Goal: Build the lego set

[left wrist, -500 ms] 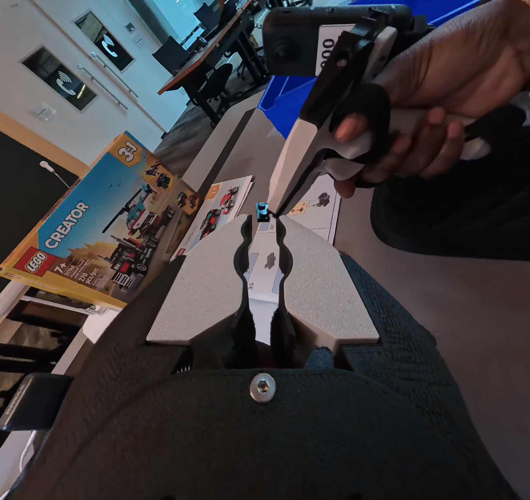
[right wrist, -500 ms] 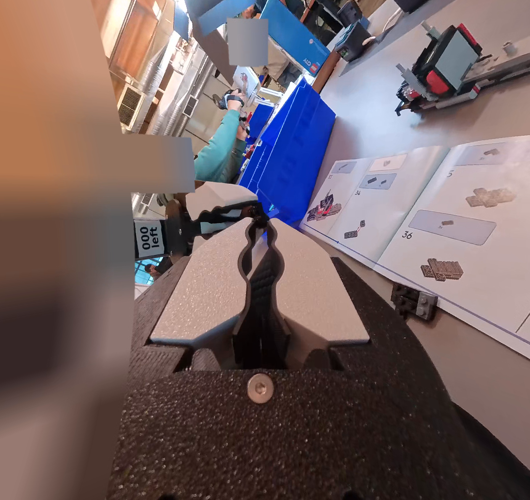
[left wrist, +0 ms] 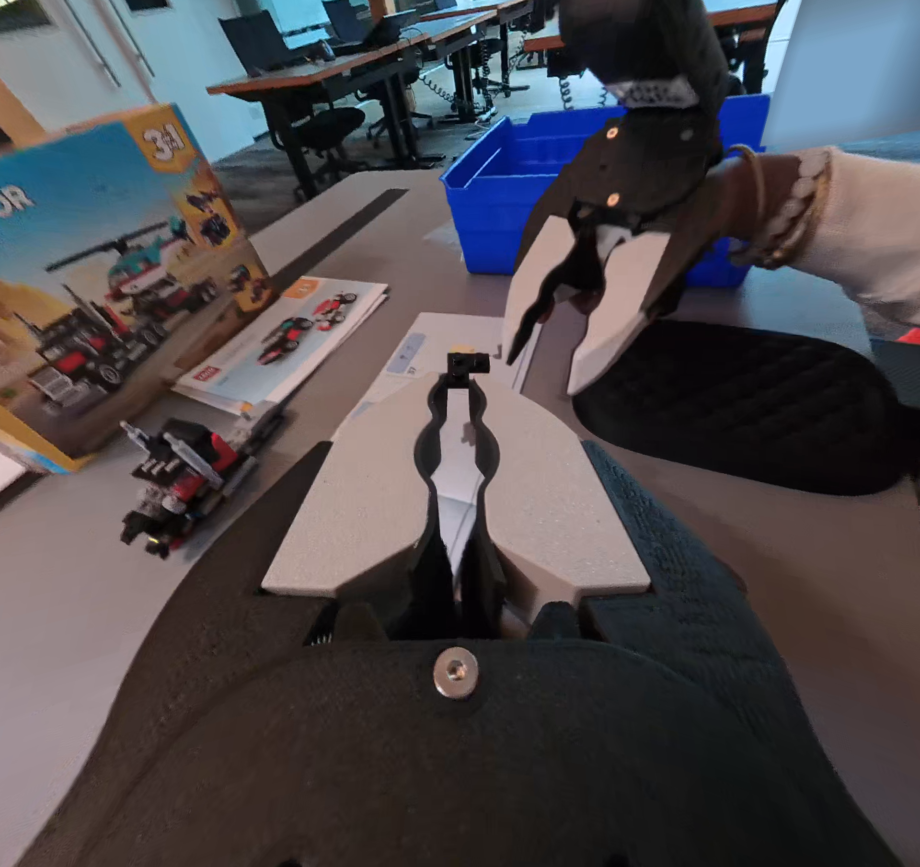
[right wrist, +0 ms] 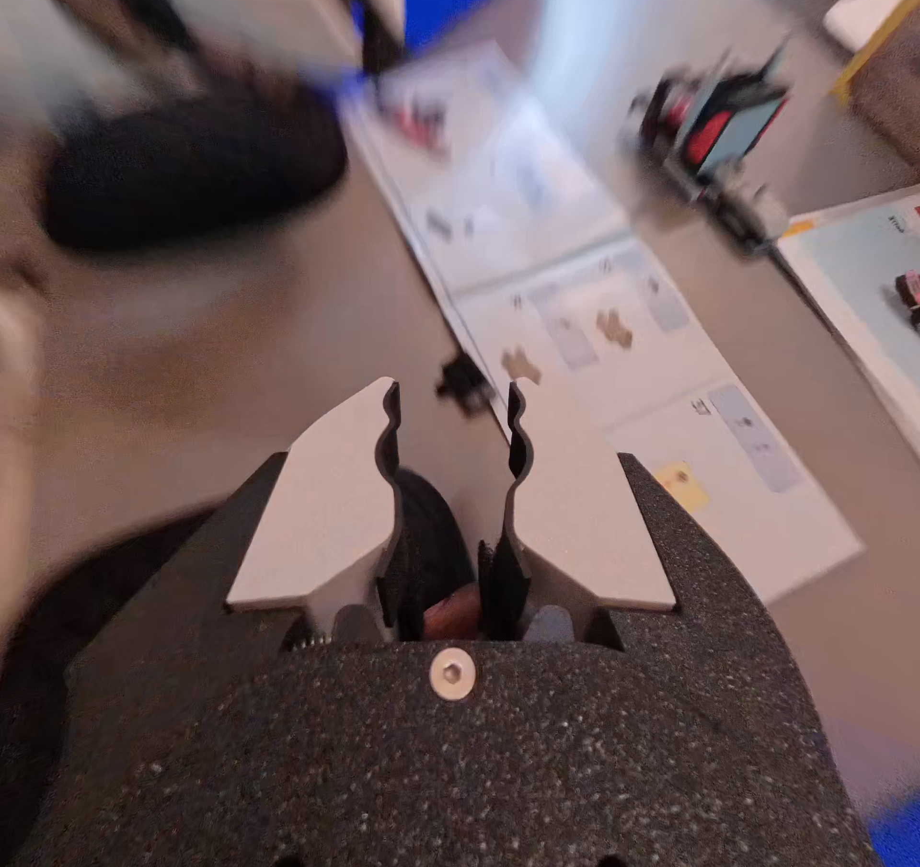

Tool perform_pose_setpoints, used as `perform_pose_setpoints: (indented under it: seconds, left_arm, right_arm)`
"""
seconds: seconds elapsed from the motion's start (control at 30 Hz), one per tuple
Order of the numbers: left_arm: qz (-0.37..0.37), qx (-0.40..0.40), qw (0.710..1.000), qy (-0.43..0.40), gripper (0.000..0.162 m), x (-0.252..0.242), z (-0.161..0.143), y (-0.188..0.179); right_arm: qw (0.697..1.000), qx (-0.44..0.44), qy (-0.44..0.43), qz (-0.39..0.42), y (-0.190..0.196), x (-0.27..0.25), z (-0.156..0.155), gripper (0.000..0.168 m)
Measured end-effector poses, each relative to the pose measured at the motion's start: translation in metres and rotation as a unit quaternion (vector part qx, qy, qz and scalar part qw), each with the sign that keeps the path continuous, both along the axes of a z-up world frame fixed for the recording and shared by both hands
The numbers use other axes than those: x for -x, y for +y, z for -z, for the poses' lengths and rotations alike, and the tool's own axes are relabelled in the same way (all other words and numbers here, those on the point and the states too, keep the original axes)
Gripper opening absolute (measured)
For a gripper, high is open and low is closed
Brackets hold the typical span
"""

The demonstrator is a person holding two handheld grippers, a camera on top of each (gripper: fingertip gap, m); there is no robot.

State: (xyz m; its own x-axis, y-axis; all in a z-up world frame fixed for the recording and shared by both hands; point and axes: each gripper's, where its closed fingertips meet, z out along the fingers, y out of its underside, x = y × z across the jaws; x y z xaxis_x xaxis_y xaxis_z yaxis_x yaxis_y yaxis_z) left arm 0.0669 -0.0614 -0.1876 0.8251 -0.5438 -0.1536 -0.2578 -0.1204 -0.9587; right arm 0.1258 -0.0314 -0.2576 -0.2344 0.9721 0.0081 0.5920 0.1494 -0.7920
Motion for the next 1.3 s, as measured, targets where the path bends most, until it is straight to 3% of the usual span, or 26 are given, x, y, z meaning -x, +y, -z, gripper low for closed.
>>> perform_pose_setpoints:
  seconds: [0.07,0.13,0.37,0.5,0.77,1.0,1.17,1.3]
  left_arm:
    - [0.003,0.013,1.000,-0.010,0.009,0.001,0.006,-0.005]
    - [-0.001,0.017,1.000,-0.009,0.008,0.001,0.011,-0.009]
    - [0.002,0.006,1.000,0.000,0.008,-0.002,0.019,-0.014]
    - [-0.003,0.003,1.000,0.000,0.009,0.001,0.021,-0.012]
    - [0.014,-0.014,1.000,0.007,0.009,0.001,0.018,-0.013]
    - [0.230,0.023,0.972,-0.040,0.008,-0.029,0.006,-0.045]
    - [0.375,0.036,0.925,-0.052,0.008,-0.047,-0.012,-0.071]
    - [0.443,0.044,0.894,-0.040,0.008,-0.057,-0.020,-0.082]
  right_arm:
    - [0.990,-0.110,-0.074,-0.044,0.010,-0.003,0.028,0.041]
    - [0.985,-0.135,-0.078,-0.071,0.015,0.006,0.037,0.037]
    - [0.978,-0.117,-0.078,-0.153,0.010,0.019,0.046,0.035]
    - [0.980,-0.105,-0.061,-0.160,0.009,0.024,0.047,0.018]
    - [0.989,0.004,0.024,-0.143,-0.018,0.019,0.011,0.018]
    - [0.969,0.037,0.062,-0.237,-0.057,0.003,-0.023,0.018]
    - [0.946,0.043,0.061,-0.315,-0.085,-0.007,-0.045,0.018]
    - [0.930,0.039,0.065,-0.360,-0.101,-0.010,-0.061,0.018]
